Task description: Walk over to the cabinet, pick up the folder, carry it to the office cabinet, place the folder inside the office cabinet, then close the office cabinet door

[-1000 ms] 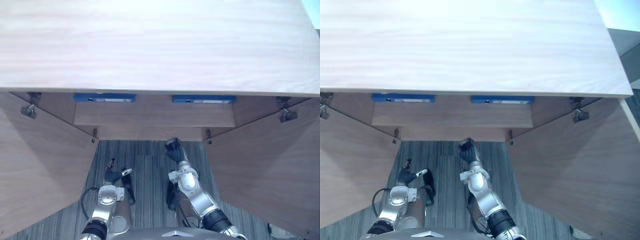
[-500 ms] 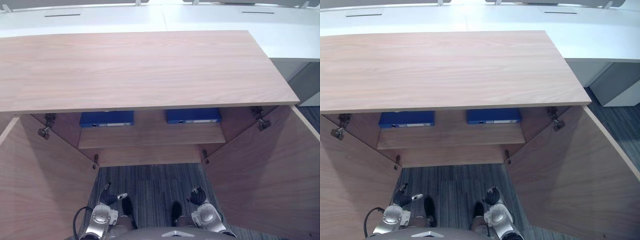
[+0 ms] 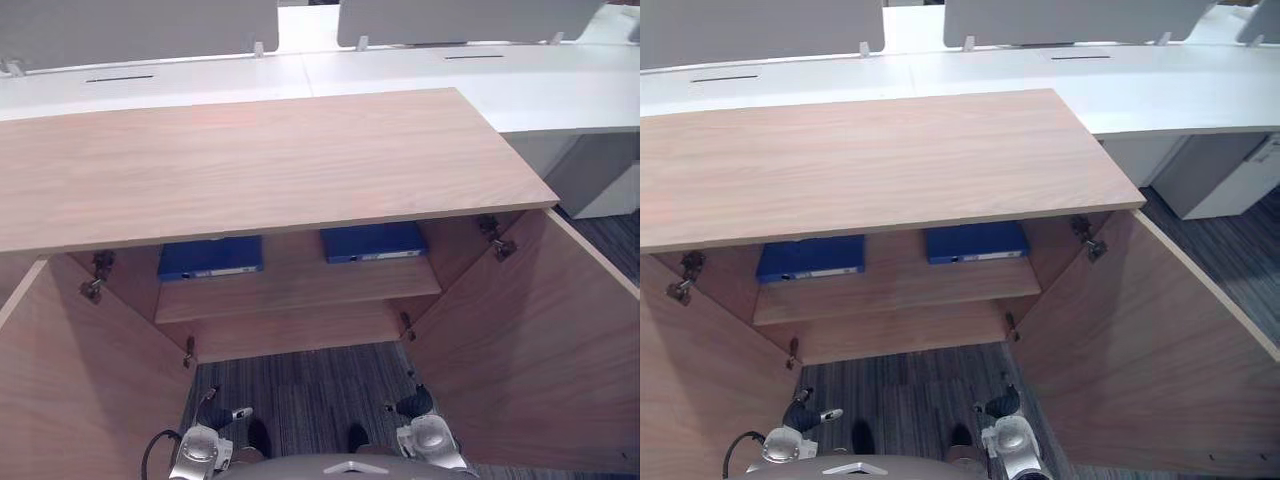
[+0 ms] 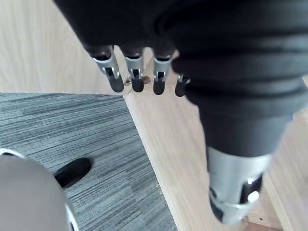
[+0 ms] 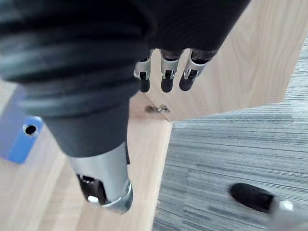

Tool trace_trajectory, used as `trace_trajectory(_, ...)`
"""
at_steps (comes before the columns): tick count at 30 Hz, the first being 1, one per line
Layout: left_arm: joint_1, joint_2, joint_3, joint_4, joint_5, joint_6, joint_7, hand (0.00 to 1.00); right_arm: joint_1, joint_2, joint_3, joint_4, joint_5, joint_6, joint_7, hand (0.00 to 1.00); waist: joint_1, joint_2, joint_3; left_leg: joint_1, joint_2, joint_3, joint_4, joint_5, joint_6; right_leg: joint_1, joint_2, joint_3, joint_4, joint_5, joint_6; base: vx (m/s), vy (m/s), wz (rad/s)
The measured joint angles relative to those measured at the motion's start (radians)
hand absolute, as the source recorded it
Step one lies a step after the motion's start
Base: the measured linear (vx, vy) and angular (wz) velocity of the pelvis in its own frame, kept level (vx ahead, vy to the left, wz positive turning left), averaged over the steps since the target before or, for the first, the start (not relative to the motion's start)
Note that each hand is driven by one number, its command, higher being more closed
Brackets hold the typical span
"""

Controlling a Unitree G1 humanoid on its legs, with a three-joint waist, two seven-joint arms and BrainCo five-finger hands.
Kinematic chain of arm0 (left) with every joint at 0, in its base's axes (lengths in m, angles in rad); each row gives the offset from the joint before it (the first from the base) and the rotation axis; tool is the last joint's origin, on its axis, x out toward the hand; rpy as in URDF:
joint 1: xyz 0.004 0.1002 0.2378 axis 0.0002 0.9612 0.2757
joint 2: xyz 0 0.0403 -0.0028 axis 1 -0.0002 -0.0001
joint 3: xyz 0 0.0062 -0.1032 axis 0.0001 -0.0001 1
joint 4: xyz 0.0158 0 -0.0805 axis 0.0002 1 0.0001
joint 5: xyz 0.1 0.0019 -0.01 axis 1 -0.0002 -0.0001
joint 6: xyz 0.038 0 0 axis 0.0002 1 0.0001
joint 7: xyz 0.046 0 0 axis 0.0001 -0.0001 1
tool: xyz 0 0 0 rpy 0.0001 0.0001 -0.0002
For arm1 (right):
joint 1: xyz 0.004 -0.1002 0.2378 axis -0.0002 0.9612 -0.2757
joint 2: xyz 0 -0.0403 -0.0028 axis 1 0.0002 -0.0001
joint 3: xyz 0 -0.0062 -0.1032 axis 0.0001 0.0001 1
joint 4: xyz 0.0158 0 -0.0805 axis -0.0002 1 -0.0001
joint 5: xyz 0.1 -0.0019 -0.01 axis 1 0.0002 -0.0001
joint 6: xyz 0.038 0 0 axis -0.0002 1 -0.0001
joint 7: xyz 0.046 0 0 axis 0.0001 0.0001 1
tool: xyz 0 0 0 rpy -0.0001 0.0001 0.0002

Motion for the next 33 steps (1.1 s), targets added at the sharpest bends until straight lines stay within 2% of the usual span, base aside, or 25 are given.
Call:
trace_trajectory(8, 0.005, 0.005, 0.001, 0.000, 0.040, 0.011, -0.014, 0.00, 0.126, 0.034, -0.136, -0.479, 0.005, -0.008, -0.015, 0.00, -0.050, -0.003, -0.002, 0.050, 0.006, 0.131, 0.007, -0.041, -0.010, -0.037, 0.028, 0.150, -0.003, 0.036, 0.009, 0.09, -0.003, -0.61)
trace_trajectory(10, 0.012, 0.007, 0.001, 0.001, 0.051, 0.013, -0.015, 0.00, 0.151, 0.044, -0.179, -0.603, 0.026, -0.020, -0.020, 0.00, -0.071, -0.002, -0.003, 0.059, 0.010, 0.170, 0.008, -0.054, -0.009, -0.050, 0.040, 0.184, -0.002, 0.050, 0.004, 0.04, -0.019, -0.74)
trace_trajectory(12, 0.013, 0.006, 0.000, 0.001, 0.060, 0.013, -0.021, 0.00, 0.165, 0.044, -0.237, -0.716, 0.036, -0.043, -0.029, 0.00, -0.096, -0.006, -0.004, 0.071, 0.020, 0.231, 0.044, -0.095, -0.014, -0.067, 0.052, 0.235, 0.006, 0.064, 0.006, 0.01, -0.021, -0.84)
trace_trajectory(14, 0.020, 0.003, 0.001, 0.001, 0.060, 0.013, -0.032, 0.00, 0.170, 0.046, -0.284, -0.787, 0.039, -0.062, -0.057, 0.00, -0.106, -0.007, -0.005, 0.077, 0.022, 0.281, 0.087, -0.145, -0.025, -0.083, 0.059, 0.294, 0.011, 0.066, 0.008, -0.03, -0.024, -0.98)
trace_trajectory(18, 0.034, -0.001, 0.009, -0.001, 0.060, 0.013, -0.035, 0.00, 0.187, 0.056, -0.398, -0.841, 0.095, -0.078, -0.090, 0.00, -0.143, 0.001, -0.006, 0.093, 0.025, 0.333, 0.120, -0.182, -0.027, -0.094, 0.071, 0.353, 0.024, 0.067, 0.010, -0.01, -0.044, -0.66)
trace_trajectory(22, 0.040, -0.041, 0.068, -0.004, 0.060, 0.013, -0.036, 0.00, 0.190, 0.087, -0.514, -0.840, 0.192, -0.084, -0.135, 0.00, -0.161, 0.007, -0.006, 0.104, 0.028, 0.402, 0.123, -0.196, -0.031, -0.125, 0.091, 0.397, 0.047, 0.075, 0.008, -0.02, -0.054, -0.50)
trace_trajectory(26, 0.044, -0.092, 0.140, -0.007, 0.060, 0.013, -0.040, 0.00, 0.189, 0.087, -0.579, -0.840, 0.277, -0.091, -0.165, 0.00, -0.161, 0.015, -0.009, 0.110, 0.032, 0.416, 0.130, -0.203, -0.034, -0.130, 0.095, 0.391, 0.048, 0.075, 0.006, -0.02, -0.078, -0.19)
trace_trajectory(30, 0.075, -0.114, 0.179, -0.051, 0.060, 0.013, -0.053, 0.00, 0.157, 0.076, -0.651, -0.801, 0.365, -0.110, -0.176, 0.00, -0.160, 0.022, -0.013, 0.108, 0.042, 0.414, 0.135, -0.201, -0.038, -0.130, 0.094, 0.363, 0.049, 0.053, -0.015, 0.01, -0.065, 0.04)
trace_trajectory(33, 0.084, -0.116, 0.178, -0.050, 0.060, 0.013, -0.070, 0.00, 0.125, 0.020, -0.664, -0.720, 0.435, -0.117, -0.172, 0.00, -0.158, 0.039, -0.023, 0.101, 0.047, 0.399, 0.134, -0.199, -0.041, -0.127, 0.089, 0.339, 0.044, 0.048, -0.016, 0.05, -0.070, 0.16)
